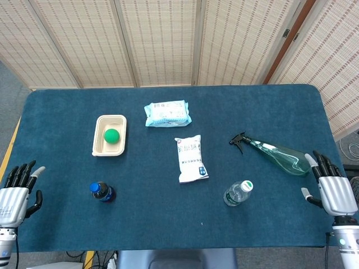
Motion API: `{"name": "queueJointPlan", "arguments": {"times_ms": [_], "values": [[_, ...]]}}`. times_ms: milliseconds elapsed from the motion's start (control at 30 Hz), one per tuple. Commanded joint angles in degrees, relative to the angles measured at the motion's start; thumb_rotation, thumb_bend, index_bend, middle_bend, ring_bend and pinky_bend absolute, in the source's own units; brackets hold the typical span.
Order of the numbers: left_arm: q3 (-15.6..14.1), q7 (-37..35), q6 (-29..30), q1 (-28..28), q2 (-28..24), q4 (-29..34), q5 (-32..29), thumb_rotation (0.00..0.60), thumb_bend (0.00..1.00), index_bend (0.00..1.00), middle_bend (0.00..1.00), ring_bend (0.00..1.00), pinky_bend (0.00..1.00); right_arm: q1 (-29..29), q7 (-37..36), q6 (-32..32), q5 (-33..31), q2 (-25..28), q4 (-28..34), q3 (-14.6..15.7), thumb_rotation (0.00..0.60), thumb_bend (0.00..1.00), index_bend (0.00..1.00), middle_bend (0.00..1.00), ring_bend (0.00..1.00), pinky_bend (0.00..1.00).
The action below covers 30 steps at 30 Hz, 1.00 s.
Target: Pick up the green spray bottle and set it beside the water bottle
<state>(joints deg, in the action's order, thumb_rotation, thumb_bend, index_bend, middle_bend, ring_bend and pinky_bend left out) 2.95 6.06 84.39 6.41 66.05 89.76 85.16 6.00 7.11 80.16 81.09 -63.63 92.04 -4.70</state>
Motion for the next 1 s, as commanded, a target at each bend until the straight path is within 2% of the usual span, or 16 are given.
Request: {"name": "queueJointPlan", "arguments": {"times_ms": [33,467,867,1000], "values": [[-0.1,0.1,-0.1,0.1,0.2,-0.1,0.1,0.6,0.61,0.14,0.05,0.0,0.0,1.1,-0.9,-2.2,-1.4,0.1,-0.6,-0.6,0.6,0.23,0.0,0.02,0.0,0.19],[0.0,-1.4,-2.0,0.6,1.0,-2.7,-1.4,0.6,0.61,0.14,0.05,0.0,0.0,8.1,0.5,-13.5,-8.0,1.1,-1.7,-3.6,0.6,0.23,0.0,0.02,0.0,0.19],[-0.2,-3.3,-3.1,0.8,1.4,-4.8,-1.8,0.6,0.61,0.14,0.05,0.0,0.0,13.5,3.1,-21.9,-15.2,1.7,-2.5,-5.4,0.6,0.23,0.0,0.03,0.0,0.19],[-0.4,-3.8,-3.2,0.8,1.7,-5.5,-1.9,0.6,0.61,0.14,0.05,0.0,0.0,15.1,4.2,-22.9,-17.0,1.2,-3.2,-6.1,0.6,0.23,0.0,0.03,0.0,0.19]]}}
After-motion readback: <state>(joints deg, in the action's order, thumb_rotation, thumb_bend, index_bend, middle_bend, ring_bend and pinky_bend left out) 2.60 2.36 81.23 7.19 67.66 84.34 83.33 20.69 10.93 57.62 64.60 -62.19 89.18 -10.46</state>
